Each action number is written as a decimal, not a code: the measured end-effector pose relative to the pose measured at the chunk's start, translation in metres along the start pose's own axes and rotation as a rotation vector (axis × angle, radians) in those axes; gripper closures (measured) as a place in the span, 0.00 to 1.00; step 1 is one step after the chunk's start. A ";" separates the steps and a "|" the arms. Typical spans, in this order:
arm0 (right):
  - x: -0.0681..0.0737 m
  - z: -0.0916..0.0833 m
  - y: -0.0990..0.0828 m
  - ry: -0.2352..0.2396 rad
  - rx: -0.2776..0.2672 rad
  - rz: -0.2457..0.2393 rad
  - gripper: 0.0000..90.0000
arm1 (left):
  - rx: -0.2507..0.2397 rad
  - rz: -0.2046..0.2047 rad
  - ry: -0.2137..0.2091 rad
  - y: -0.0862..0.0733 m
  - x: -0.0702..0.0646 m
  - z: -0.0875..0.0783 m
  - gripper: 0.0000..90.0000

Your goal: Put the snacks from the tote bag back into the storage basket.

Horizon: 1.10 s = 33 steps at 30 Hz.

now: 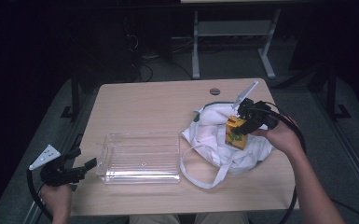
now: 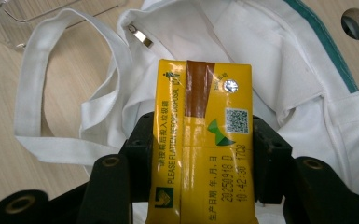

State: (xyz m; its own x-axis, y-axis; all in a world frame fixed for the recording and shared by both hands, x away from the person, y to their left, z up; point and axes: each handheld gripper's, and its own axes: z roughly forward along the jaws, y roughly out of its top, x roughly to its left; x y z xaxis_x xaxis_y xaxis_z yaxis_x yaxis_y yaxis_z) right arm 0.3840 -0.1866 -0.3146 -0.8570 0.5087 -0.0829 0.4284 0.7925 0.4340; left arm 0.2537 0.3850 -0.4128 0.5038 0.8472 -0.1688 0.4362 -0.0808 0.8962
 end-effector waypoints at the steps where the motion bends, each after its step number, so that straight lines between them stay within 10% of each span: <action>1: 0.001 -0.002 0.001 0.001 -0.001 0.001 0.57 | 0.002 0.002 0.001 0.000 0.000 0.000 0.14; 33: 0.033 -0.029 0.018 0.039 -0.039 -0.074 0.57 | -0.004 -0.001 0.002 0.000 0.000 -0.001 0.14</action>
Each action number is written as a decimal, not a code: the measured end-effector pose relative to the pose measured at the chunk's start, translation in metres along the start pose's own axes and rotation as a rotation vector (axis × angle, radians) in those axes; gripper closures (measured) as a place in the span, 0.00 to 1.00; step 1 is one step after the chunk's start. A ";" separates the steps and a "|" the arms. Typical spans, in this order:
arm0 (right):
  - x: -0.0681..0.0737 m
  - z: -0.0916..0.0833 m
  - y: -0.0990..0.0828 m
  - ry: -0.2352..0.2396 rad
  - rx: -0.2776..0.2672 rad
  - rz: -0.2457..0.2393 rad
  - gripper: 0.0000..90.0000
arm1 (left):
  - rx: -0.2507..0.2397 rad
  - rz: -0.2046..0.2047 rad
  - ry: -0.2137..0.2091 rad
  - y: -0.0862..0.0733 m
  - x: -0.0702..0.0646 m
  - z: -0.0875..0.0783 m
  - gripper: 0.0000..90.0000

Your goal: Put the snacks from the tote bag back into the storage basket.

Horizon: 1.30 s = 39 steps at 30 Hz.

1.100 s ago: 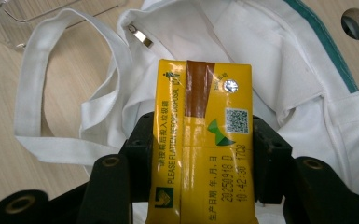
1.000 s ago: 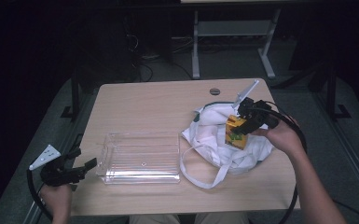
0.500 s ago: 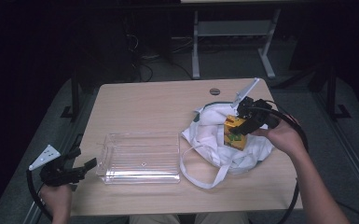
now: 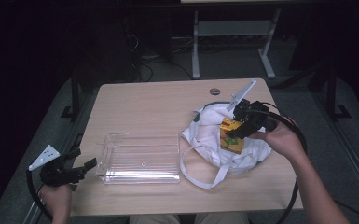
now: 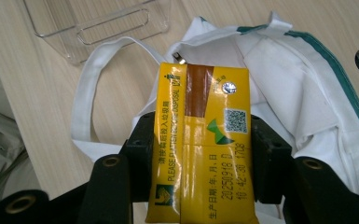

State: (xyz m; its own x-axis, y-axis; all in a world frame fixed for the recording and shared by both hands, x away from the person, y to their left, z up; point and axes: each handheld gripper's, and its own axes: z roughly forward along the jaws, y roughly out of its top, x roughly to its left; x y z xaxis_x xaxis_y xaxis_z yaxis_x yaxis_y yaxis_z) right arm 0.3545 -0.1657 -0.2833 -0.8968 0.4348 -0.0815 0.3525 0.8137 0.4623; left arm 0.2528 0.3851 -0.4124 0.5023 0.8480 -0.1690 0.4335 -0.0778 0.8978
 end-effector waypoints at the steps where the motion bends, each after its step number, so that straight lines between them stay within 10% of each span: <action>1: 0.001 0.000 0.001 0.000 -0.002 -0.004 0.57 | 0.001 0.002 0.000 0.000 0.000 0.000 0.14; 39: 0.043 -0.006 0.044 0.072 -0.036 -0.120 0.57 | -0.002 0.001 0.000 0.000 0.000 -0.001 0.14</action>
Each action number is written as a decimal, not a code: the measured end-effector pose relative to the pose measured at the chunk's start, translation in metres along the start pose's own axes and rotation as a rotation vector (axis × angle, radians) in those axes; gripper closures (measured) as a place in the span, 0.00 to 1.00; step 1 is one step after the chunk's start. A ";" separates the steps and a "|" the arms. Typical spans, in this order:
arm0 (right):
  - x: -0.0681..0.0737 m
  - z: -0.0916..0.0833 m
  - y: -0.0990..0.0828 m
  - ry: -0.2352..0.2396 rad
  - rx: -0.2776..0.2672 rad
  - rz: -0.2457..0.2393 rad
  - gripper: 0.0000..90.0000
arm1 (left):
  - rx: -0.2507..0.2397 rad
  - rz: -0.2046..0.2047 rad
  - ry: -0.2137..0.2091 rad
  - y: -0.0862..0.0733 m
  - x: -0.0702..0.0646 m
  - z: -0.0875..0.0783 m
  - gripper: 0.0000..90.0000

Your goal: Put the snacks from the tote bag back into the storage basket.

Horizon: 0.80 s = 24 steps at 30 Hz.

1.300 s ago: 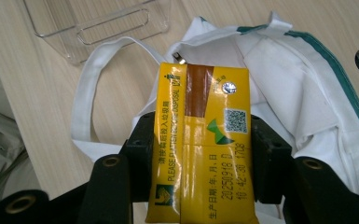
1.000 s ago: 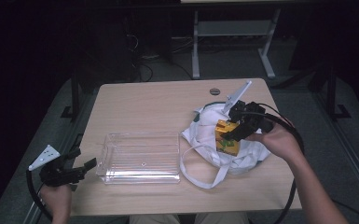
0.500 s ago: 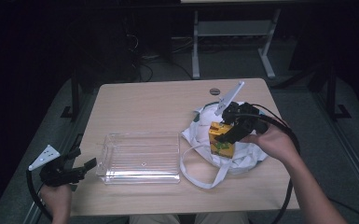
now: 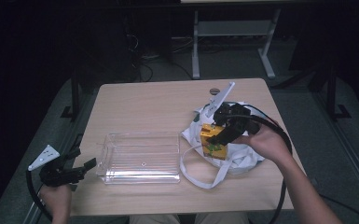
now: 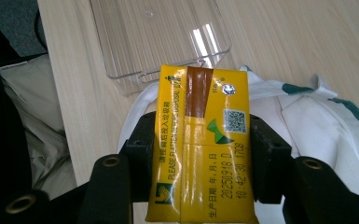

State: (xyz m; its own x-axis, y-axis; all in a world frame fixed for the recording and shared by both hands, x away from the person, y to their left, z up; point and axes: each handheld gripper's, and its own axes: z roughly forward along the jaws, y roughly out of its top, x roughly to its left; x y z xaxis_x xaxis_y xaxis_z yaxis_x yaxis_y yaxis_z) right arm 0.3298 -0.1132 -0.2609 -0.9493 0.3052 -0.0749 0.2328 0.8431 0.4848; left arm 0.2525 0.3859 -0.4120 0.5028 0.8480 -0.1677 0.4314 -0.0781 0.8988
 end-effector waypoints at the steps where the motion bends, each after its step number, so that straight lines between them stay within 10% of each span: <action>1: 0.001 0.000 0.003 0.006 -0.002 -0.007 0.57 | 0.000 0.000 0.000 0.000 0.000 0.000 0.14; 24: 0.017 0.010 0.034 0.048 -0.011 -0.079 0.57 | 0.000 -0.002 0.001 0.000 0.001 -0.001 0.14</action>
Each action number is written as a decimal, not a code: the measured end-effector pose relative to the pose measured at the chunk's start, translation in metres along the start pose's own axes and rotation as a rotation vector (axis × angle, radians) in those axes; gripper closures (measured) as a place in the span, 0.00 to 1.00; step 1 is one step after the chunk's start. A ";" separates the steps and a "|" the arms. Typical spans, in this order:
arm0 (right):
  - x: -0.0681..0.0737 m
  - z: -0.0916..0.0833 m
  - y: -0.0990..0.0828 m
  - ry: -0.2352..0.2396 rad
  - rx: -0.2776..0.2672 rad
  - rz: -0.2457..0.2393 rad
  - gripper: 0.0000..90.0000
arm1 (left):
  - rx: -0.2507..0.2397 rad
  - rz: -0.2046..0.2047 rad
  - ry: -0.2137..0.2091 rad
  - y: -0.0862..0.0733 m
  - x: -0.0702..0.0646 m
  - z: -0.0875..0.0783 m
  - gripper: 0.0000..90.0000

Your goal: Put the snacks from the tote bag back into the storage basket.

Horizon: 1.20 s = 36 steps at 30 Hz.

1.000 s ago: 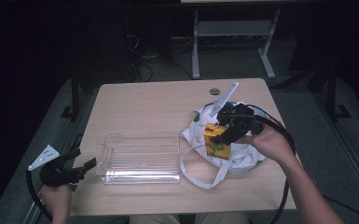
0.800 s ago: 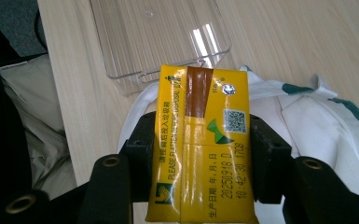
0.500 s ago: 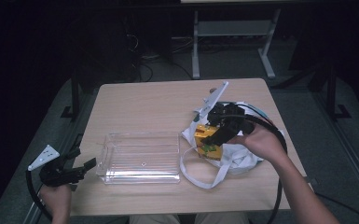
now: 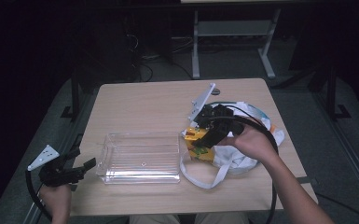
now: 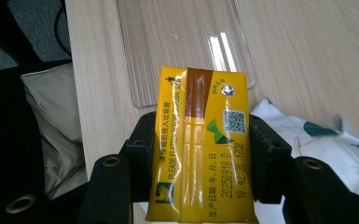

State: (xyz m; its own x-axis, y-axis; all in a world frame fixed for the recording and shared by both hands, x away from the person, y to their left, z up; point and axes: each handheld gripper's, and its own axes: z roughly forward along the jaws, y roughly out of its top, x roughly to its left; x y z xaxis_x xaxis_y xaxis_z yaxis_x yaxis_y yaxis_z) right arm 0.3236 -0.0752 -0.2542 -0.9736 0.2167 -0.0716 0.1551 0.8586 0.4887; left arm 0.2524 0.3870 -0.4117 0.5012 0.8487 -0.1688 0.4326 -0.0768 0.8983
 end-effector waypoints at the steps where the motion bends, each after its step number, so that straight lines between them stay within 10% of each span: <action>1: 0.001 0.001 0.002 0.001 0.000 -0.008 0.57 | 0.000 0.000 0.000 0.000 0.000 0.000 0.14; 36: 0.011 0.031 0.047 0.065 -0.003 -0.089 0.57 | -0.007 -0.001 -0.002 0.000 0.001 0.000 0.14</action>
State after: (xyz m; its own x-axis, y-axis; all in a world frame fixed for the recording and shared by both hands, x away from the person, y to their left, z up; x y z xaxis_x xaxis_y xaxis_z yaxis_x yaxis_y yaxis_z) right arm 0.3252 -0.0181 -0.2589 -0.9923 0.1094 -0.0584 0.0675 0.8716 0.4855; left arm 0.2527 0.3882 -0.4118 0.5021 0.8479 -0.1700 0.4275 -0.0724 0.9011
